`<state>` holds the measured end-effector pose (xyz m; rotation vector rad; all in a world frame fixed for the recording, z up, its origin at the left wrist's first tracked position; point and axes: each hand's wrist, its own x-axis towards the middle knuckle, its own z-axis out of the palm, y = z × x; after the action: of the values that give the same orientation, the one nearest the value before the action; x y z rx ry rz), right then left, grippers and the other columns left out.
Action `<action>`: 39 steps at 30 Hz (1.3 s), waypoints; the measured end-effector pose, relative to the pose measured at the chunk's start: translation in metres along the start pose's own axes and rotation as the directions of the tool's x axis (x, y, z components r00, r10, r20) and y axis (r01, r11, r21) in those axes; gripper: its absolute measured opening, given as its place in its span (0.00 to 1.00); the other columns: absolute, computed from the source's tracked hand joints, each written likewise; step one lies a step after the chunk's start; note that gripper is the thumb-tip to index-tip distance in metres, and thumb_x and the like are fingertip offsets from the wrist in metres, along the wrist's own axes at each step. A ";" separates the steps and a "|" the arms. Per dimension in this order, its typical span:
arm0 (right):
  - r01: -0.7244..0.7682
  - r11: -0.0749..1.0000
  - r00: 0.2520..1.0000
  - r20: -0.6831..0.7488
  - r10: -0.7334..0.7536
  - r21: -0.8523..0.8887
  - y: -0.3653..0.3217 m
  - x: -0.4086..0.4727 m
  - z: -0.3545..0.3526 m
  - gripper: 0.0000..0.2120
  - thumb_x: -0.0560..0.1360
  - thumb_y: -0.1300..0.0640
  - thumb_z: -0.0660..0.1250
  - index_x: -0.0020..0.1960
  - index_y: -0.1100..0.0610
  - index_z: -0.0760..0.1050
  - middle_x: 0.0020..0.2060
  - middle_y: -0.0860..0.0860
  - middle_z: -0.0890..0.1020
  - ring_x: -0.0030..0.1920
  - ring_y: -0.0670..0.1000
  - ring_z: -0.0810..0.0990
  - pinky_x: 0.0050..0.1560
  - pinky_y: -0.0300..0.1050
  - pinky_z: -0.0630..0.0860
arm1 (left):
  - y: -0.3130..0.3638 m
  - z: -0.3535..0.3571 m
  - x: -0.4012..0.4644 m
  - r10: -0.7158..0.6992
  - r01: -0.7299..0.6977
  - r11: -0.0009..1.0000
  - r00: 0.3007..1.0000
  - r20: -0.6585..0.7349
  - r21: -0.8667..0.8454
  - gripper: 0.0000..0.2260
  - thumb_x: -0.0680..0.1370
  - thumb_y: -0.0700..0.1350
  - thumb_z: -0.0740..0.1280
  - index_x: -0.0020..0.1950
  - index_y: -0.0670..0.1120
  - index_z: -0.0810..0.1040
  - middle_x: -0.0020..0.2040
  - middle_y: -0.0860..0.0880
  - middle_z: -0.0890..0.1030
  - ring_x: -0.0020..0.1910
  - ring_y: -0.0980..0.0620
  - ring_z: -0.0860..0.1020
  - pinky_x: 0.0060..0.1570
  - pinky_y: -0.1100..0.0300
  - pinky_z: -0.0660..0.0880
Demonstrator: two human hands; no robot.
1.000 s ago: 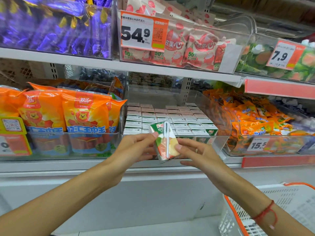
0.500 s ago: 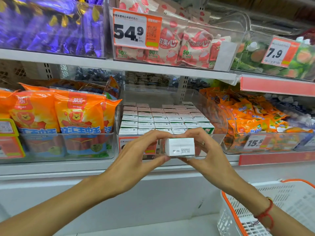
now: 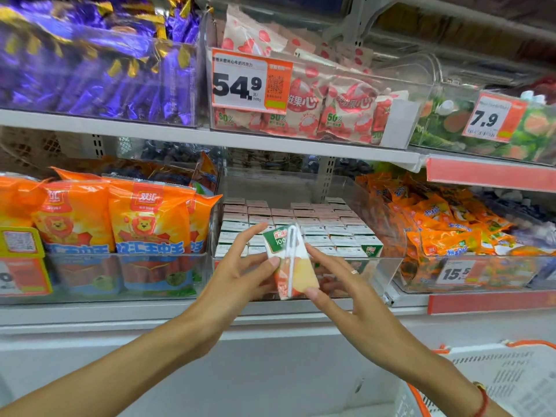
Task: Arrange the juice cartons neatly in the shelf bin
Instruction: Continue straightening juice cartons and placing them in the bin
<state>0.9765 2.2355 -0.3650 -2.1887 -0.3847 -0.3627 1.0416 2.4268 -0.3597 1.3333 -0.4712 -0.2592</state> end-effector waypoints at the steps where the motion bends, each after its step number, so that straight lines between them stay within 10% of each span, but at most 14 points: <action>1: 0.012 1.000 1.000 0.019 -0.012 0.012 0.000 0.000 0.001 0.25 0.78 0.43 0.62 0.72 0.30 0.59 0.64 0.29 0.70 0.65 0.38 0.71 0.63 0.30 0.67 | 0.001 0.000 0.001 -0.024 0.024 0.999 1.000 -0.009 -0.030 0.20 0.79 0.44 0.66 0.66 0.63 0.70 0.52 0.49 0.85 0.50 0.50 0.84 0.43 0.62 0.81; 7: -0.031 0.982 0.991 -0.126 0.055 0.187 -0.005 0.005 0.002 0.18 0.73 0.44 0.66 0.62 0.41 0.78 0.54 0.41 0.83 0.53 0.44 0.82 0.55 0.40 0.78 | 0.005 -0.007 0.004 -0.237 0.234 0.969 0.971 -0.034 -0.078 0.18 0.73 0.52 0.72 0.62 0.56 0.76 0.49 0.47 0.86 0.48 0.48 0.85 0.42 0.60 0.82; 13: -0.142 0.924 0.967 -0.152 0.207 0.354 -0.018 0.005 0.003 0.12 0.72 0.43 0.66 0.47 0.47 0.85 0.45 0.41 0.86 0.48 0.38 0.83 0.44 0.25 0.72 | 0.000 -0.004 -0.002 -0.355 0.364 0.929 0.927 -0.124 0.061 0.33 0.54 0.68 0.73 0.54 0.53 0.82 0.43 0.47 0.87 0.39 0.55 0.85 0.35 0.60 0.81; 21: -0.269 0.896 0.941 -0.100 0.323 0.353 -0.014 0.005 0.000 0.14 0.69 0.38 0.65 0.41 0.44 0.85 0.33 0.43 0.83 0.35 0.39 0.78 0.43 0.33 0.77 | 0.001 -0.002 -0.004 -0.410 0.413 0.907 0.910 -0.057 0.080 0.32 0.58 0.67 0.72 0.57 0.53 0.79 0.43 0.46 0.87 0.43 0.54 0.85 0.35 0.60 0.81; 26: -0.356 0.838 0.923 0.016 0.385 0.413 -0.014 0.003 0.004 0.22 0.65 0.35 0.66 0.55 0.44 0.78 0.43 0.45 0.86 0.44 0.45 0.85 0.45 0.38 0.81 | 0.000 0.001 0.000 -0.274 0.276 0.961 0.959 -0.074 0.026 0.16 0.74 0.49 0.73 0.60 0.55 0.76 0.45 0.49 0.87 0.44 0.52 0.85 0.36 0.64 0.80; 33: -0.316 0.847 0.912 -0.110 0.396 0.427 -0.014 0.006 0.016 0.20 0.70 0.52 0.75 0.60 0.46 0.77 0.45 0.49 0.85 0.45 0.44 0.84 0.43 0.31 0.77 | -0.002 0.008 -0.001 0.048 -0.030 0.989 0.991 -0.123 0.145 0.21 0.76 0.40 0.71 0.66 0.56 0.74 0.45 0.57 0.86 0.44 0.59 0.84 0.37 0.66 0.80; 39: -0.137 0.986 0.902 -0.423 0.084 -0.095 -0.016 0.006 0.024 0.24 0.65 0.49 0.78 0.59 0.45 0.77 0.42 0.42 0.80 0.39 0.42 0.81 0.39 0.35 0.79 | -0.001 0.012 0.001 -0.011 0.023 0.993 0.995 -0.103 0.113 0.23 0.72 0.57 0.69 0.66 0.61 0.71 0.38 0.65 0.84 0.41 0.61 0.84 0.37 0.69 0.79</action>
<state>0.9788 2.2651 -0.3654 -2.1640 0.0017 -0.7923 1.0367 2.4163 -0.3584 1.4554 -0.3930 -0.1785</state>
